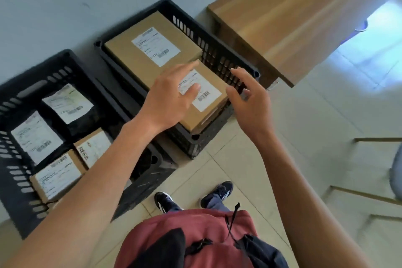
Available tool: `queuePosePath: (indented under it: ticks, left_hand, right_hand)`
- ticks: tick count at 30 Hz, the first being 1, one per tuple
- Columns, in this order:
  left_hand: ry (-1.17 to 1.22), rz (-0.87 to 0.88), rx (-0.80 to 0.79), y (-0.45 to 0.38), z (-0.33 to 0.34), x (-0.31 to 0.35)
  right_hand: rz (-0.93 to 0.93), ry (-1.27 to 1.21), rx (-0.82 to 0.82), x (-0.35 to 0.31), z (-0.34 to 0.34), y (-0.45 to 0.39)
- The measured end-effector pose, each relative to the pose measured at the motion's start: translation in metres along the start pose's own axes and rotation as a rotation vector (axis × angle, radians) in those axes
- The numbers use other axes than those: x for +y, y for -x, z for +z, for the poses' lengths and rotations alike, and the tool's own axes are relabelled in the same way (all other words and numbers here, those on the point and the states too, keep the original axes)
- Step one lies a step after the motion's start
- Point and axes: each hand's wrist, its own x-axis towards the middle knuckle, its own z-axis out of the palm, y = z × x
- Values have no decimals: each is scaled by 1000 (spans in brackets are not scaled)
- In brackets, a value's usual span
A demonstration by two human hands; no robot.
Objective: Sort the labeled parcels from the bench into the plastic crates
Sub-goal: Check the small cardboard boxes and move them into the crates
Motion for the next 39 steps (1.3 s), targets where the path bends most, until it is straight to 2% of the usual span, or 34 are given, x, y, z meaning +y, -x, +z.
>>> queuePosePath:
  ticks: [6,12,22,39]
  left_hand:
    - [-46,123,-51,-49,64,76]
    - [-5,199,-58,-92,120,138]
    - [36,241,-157,-155,187,190]
    - [65,331,-247,-378,284,255]
  right_hand:
    - [-7,34,140,41,-95,-15]
    - [20,85,182,80,-173,-25]
    - [90,93,256,132,-246,-57]
    - [118,179,309,196,-353,-250]
